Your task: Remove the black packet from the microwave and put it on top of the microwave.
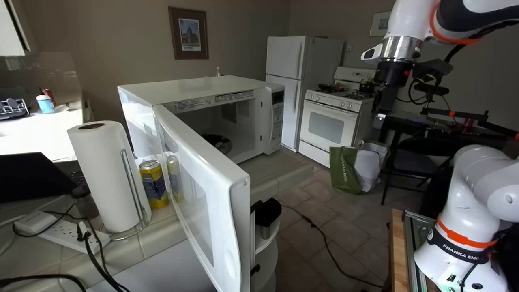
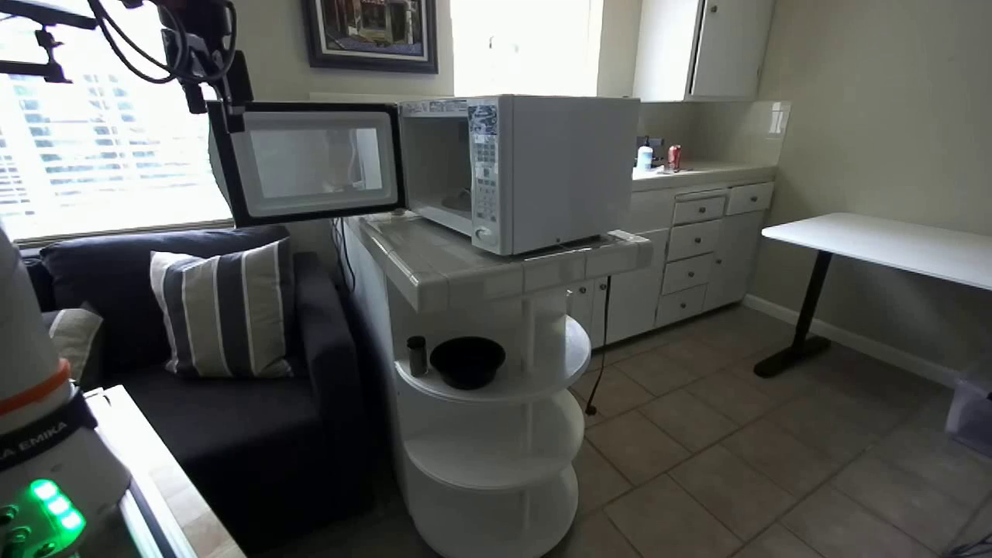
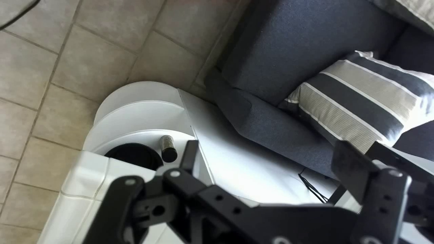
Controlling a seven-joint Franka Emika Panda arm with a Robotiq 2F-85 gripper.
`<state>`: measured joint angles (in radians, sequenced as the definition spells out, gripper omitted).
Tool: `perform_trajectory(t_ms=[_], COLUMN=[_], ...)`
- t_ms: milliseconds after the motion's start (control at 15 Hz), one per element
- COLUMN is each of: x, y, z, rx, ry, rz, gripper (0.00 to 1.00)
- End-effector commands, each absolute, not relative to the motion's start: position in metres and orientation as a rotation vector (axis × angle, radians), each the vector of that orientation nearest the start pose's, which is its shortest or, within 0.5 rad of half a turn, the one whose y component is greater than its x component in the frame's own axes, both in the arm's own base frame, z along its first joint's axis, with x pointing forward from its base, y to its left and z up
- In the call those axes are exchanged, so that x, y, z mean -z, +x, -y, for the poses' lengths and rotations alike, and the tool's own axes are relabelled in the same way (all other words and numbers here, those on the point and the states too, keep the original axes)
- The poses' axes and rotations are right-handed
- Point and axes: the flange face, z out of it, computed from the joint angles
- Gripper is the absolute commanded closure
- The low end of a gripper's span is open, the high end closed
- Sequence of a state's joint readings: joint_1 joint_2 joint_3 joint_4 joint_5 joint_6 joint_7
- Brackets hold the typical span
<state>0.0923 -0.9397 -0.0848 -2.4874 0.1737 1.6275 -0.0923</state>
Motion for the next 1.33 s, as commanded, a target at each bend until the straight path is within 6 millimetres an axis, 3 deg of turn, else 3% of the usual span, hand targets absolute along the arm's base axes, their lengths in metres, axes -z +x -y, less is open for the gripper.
perform_trajectory(t_ms=[0, 133, 467, 800, 1267], x=[-0.580, -0.580, -0.568, -0.549, -0.489], y=[0.272, 0.272, 0.294, 0.338, 0.397], z=[-0.012, -0.012, -0.048, -0.086, -0.125], rx=[0.121, 0.121, 0.154, 0.402, 0.598], ry=[-2.893, -2.893, -3.056, -3.216, -3.341], rz=[0.187, 0.187, 0.514, 0.770, 1.304], gripper=[0.00, 0.00, 0.00, 0.00, 0.00])
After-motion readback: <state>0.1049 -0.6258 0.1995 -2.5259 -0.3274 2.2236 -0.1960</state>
